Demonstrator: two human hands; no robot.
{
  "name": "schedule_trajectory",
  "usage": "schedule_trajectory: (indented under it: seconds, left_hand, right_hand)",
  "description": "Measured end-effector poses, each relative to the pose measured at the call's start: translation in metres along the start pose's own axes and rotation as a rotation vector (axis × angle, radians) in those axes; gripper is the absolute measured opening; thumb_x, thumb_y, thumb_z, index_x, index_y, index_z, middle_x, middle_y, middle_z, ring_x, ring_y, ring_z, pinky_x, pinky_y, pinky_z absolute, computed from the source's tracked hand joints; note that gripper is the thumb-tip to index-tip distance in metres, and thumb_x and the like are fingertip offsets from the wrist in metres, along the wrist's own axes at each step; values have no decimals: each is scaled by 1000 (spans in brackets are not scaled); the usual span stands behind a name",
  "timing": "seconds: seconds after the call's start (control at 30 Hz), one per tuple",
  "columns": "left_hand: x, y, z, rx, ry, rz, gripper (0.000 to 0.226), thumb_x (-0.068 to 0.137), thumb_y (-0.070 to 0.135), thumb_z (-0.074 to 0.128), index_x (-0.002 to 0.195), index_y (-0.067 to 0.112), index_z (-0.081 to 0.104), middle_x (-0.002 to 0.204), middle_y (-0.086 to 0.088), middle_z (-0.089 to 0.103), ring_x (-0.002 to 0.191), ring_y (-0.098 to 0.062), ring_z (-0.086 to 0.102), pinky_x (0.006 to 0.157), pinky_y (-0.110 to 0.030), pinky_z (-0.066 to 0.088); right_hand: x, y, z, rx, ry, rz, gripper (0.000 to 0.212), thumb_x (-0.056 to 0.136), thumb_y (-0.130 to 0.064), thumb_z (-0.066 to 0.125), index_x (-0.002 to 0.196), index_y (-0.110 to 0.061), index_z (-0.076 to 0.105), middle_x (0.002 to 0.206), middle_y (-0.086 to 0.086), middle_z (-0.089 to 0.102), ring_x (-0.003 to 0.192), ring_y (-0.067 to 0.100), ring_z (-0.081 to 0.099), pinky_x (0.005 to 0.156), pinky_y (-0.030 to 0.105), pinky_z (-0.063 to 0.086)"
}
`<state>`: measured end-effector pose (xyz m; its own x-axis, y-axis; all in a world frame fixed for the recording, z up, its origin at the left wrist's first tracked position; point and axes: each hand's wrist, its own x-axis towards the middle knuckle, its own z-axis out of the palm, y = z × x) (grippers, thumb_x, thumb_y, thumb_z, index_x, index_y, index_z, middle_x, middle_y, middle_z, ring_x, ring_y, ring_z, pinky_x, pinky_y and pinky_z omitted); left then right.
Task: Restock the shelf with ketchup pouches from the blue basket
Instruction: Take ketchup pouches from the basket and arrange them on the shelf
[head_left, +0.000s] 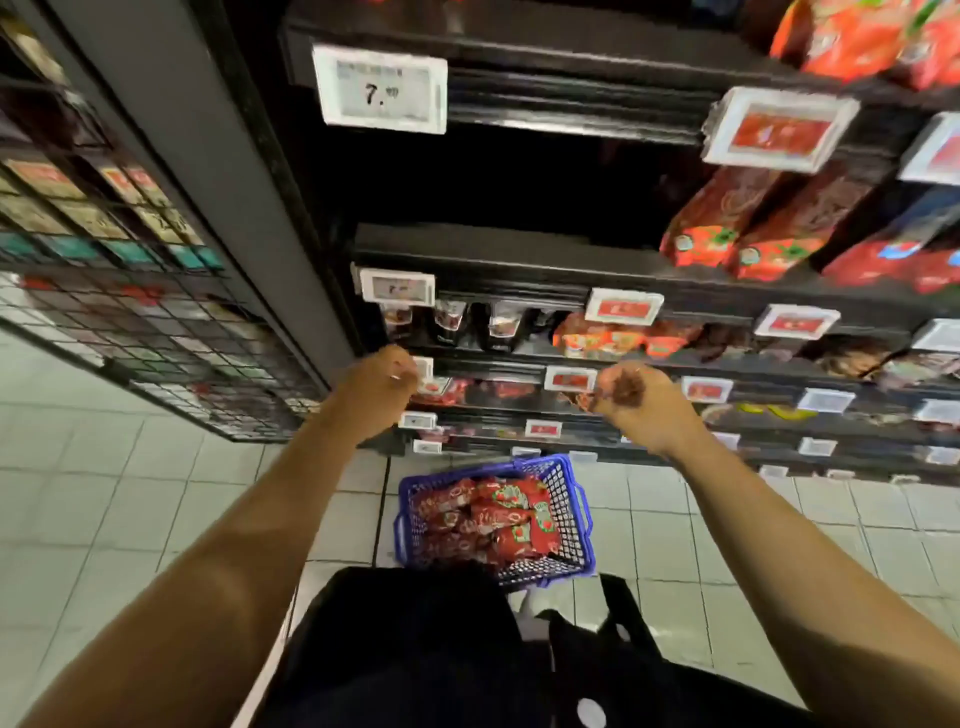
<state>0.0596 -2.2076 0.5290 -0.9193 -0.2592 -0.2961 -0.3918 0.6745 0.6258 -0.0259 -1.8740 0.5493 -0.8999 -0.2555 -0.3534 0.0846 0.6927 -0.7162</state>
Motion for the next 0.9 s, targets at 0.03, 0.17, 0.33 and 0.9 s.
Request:
schedule_trajectory:
  seconds: [0.03,0.17,0.33,0.9]
  left_hand:
    - [-5,-8,16,20,-43,-67,20,100,26,59,112,12,66,111,-11,71,103,-32,67,87,-38,51]
    - [-40,-27,84,-23,-137,-281,18,96,17,62,111,10,70,108,-15,72,103,-35,68,86,-39,53]
    - [-78,-34,180,51,-237,-462,20,94,21,61,108,8,69,105,-9,66,103,-30,62,80,-33,45]
    - [-82,-156,433,-133,-299,-742,79,67,47,63,142,29,45,126,-2,59,113,-29,58,99,-43,50]
  right_hand:
    - [3,25,4,29,-20,49,19,84,-4,76,89,-12,60,86,8,65,84,23,60,92,42,48]
    - [1,108,20,69,-83,216,21,84,-5,76,92,-17,60,87,6,63,73,14,56,80,25,48]
    - [-16,177,44,118,-187,324,25,80,-19,80,84,-28,58,91,1,66,68,9,60,67,28,53]
    - [-9,384,207,-17,-313,517,40,54,-47,68,68,-77,46,55,-15,62,63,20,60,65,47,58]
